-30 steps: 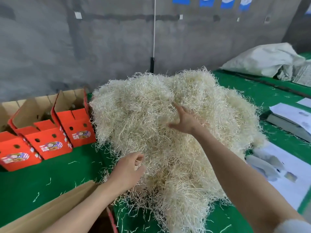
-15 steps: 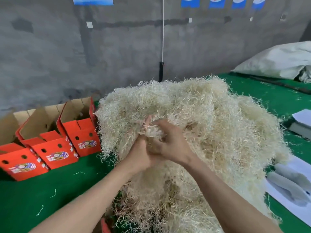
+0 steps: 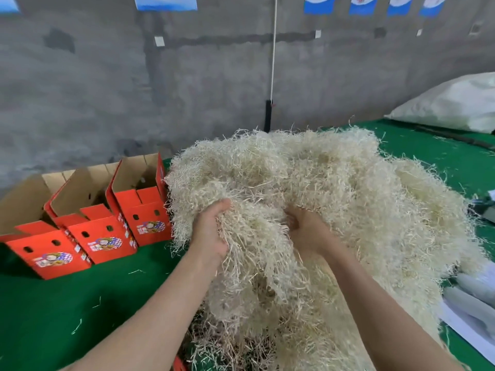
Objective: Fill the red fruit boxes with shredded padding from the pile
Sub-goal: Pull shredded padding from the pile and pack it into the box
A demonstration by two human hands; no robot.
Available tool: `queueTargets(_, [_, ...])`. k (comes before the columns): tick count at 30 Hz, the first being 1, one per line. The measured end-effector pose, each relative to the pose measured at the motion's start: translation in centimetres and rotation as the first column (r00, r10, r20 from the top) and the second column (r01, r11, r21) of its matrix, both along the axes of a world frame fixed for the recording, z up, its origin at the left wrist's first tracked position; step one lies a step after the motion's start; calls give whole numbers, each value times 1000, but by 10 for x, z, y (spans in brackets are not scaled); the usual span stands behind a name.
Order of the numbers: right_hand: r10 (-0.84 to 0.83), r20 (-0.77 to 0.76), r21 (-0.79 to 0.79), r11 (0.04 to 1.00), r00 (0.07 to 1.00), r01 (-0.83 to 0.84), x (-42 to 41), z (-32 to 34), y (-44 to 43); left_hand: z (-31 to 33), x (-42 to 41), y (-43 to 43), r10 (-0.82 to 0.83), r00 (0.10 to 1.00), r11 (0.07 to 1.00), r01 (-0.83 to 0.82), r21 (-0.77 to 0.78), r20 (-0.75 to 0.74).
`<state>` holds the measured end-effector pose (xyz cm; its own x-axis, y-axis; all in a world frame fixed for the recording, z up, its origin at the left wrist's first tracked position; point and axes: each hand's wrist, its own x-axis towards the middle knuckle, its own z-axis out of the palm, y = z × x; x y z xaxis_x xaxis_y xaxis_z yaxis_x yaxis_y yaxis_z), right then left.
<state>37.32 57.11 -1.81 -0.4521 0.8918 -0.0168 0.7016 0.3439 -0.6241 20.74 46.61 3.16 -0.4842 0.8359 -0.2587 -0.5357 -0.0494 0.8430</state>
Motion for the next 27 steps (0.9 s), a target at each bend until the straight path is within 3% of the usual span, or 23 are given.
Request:
queueTargets(2, [-12,18,-50,999,1000,13,8,-2,4,-1,-5,-2,31,998,1000,-31,2,46])
queueTargets(5, [-58,297,-35,997,953,72,30,-22,2,7,-26,-3,87,993,995,-90,34,80])
queueTargets(7, [-64,314,-78,993,947,93,37,-29,-5,15,-40,-1,130,988,990,-133,35,87])
queueTargets(9, [6,303,-34,999,953,4,30,-12,-9,17,-39,0,101,990,994,-103,19,97])
queueTargets(12, [-63,176,245,969,982,19,17,34,-21,11,-28,0,114,990,993,-110,-51,78])
queueTargets(14, [-58,-60,425,902,997,78,11,58,-38,8,-26,1,101,989,995,-98,-36,112])
queueTargets(15, [20,-163,430,901,986,53,6,66,-48,7,-28,3,100,988,995,-97,-25,115])
queueTargets(18, [239,-313,73,971,919,-228,-24,63,-69,12,-27,5,103,986,994,-106,16,131])
queueTargets(19, [271,-261,-51,955,926,-294,-37,52,-70,15,-25,6,80,986,996,-86,32,144])
queueTargets(21, [318,37,-173,936,947,-308,-59,22,-72,24,-20,8,39,988,996,-50,70,147])
queueTargets(23, [187,235,-47,982,954,-181,-68,-13,-65,31,-22,9,27,993,996,-36,81,116])
queueTargets(25, [-2,82,-43,999,997,5,-62,-32,-51,35,-31,5,-26,992,991,9,132,124])
queueTargets(27, [-204,-225,-224,962,953,153,-46,-27,-37,24,-41,-1,-85,996,985,79,150,32])
